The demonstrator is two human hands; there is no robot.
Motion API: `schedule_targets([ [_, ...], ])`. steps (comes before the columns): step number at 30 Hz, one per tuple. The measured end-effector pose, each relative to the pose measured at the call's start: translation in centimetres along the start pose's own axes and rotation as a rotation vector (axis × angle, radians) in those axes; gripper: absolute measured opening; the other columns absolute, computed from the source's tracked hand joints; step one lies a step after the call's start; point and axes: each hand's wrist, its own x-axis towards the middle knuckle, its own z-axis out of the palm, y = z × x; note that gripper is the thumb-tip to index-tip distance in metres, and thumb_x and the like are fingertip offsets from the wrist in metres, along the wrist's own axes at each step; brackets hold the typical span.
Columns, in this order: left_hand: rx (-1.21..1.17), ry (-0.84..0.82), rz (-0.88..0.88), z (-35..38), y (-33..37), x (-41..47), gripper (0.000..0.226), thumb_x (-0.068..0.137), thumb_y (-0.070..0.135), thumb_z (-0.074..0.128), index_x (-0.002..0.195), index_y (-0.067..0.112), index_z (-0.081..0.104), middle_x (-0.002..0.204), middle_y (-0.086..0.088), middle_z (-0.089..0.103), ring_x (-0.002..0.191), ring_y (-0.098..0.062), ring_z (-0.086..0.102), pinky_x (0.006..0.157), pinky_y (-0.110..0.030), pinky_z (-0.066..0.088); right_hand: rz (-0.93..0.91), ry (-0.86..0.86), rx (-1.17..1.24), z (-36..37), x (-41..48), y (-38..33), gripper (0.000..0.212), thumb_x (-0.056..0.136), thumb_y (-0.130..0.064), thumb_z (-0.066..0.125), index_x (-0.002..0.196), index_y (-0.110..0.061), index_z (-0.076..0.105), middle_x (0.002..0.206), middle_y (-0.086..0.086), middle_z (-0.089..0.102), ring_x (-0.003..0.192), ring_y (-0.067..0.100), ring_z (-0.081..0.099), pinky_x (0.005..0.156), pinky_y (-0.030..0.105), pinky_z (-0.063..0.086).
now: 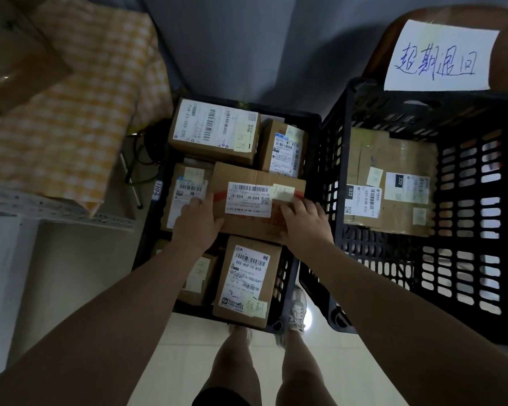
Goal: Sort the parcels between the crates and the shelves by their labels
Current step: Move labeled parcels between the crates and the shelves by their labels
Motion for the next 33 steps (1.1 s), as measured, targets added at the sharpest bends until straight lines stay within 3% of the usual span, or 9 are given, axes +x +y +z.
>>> schedule_targets([
  [6,0.222,0.118,0.113,-3.7,0.7,-4.1,0.046,0.096,0.032,0.048,0.138,0.016,0.04,0.129,-0.012,0.049,0.115,-0.028,0.047,0.088,-0.039,0.045,-0.055,0.078,0.007,-2.7,-1.7,-0.6,0.052,0.096,-0.032,0.049,0.144,-0.02,0.032,0.15,0.012,0.03,0.141,0.03,0.023,0.118,0.045,0.016],
  [13,0.362,0.321,0.149,-7.7,1.5,-12.2,0.039,0.097,0.029,0.045,0.134,0.018,0.046,0.129,-0.005,0.053,0.115,-0.025,0.05,0.087,-0.037,0.045,-0.28,0.153,-0.041,-8.1,-5.0,-1.0,0.05,0.095,-0.036,0.048,0.141,-0.017,0.039,0.145,0.011,0.038,0.134,0.03,0.033,0.108,0.042,0.031],
  [17,0.388,0.419,0.073,-9.3,2.4,-18.6,0.036,0.098,0.028,0.041,0.132,0.019,0.047,0.125,-0.004,0.054,0.113,-0.024,0.05,0.089,-0.036,0.045,-0.449,0.291,-0.045,-12.1,-8.6,-1.1,0.037,0.095,-0.024,0.045,0.13,-0.016,0.05,0.131,0.009,0.049,0.12,0.028,0.043,0.093,0.039,0.04],
  [21,0.417,0.546,0.005,-11.5,3.4,-25.8,0.033,0.1,0.028,0.038,0.129,0.017,0.051,0.125,-0.005,0.055,0.113,-0.024,0.051,0.091,-0.034,0.042,-0.667,0.406,-0.039,-16.2,-12.6,-3.0,0.03,0.095,-0.022,0.044,0.122,-0.011,0.055,0.124,0.009,0.052,0.113,0.028,0.047,0.079,0.031,0.039],
  [26,0.329,0.774,-0.05,-16.0,4.7,-35.0,0.03,0.089,0.016,0.06,0.118,0.007,0.063,0.116,-0.015,0.063,0.106,-0.035,0.059,0.085,-0.045,0.049,-0.886,0.461,0.084,-21.0,-18.3,-8.0,0.033,0.098,-0.024,0.043,0.128,-0.014,0.055,0.126,0.006,0.052,0.114,0.026,0.049,0.087,0.039,0.048],
  [29,0.339,0.849,-0.187,-18.3,3.9,-39.9,0.038,0.095,0.027,0.05,0.131,0.015,0.054,0.13,-0.007,0.056,0.119,-0.029,0.051,0.094,-0.04,0.041,-1.057,0.539,0.151,-23.7,-21.8,-11.5,0.032,0.098,-0.023,0.047,0.127,-0.014,0.055,0.124,0.004,0.053,0.11,0.023,0.052,0.079,0.036,0.05],
  [33,0.313,0.945,-0.324,-20.5,1.7,-45.8,0.04,0.097,0.031,0.046,0.135,0.018,0.049,0.133,-0.005,0.053,0.12,-0.028,0.047,0.095,-0.038,0.039,-1.198,0.589,0.24,-26.2,-26.3,-16.9,0.032,0.096,-0.024,0.048,0.125,-0.015,0.057,0.124,0.003,0.056,0.108,0.023,0.053,0.084,0.035,0.048],
])
